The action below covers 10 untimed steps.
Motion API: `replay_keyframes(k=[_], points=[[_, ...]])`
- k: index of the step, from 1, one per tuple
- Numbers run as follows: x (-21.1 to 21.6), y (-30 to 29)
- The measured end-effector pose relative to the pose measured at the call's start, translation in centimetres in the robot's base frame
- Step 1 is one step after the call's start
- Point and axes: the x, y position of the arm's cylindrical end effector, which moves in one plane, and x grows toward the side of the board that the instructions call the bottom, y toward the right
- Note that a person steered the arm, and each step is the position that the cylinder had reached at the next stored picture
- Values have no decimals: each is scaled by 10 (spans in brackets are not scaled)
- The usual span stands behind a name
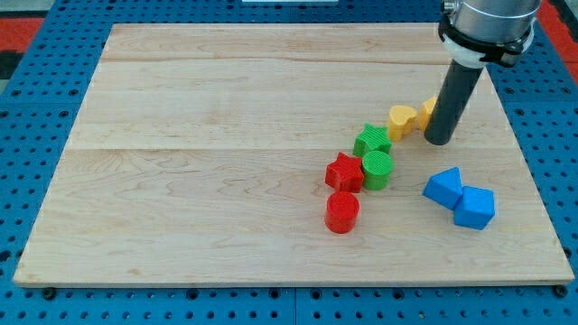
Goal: Move the yellow hexagon towards top right side of the board
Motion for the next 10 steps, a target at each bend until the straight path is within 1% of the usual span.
replay_keyframes(k=[1, 2, 4, 5, 6, 7, 8, 9, 10], points=[[-6, 14], [-44, 4], [-103, 2], [-116, 9], [-104, 13], [-103, 36], [-114, 36], [-145, -1], [-124, 0]])
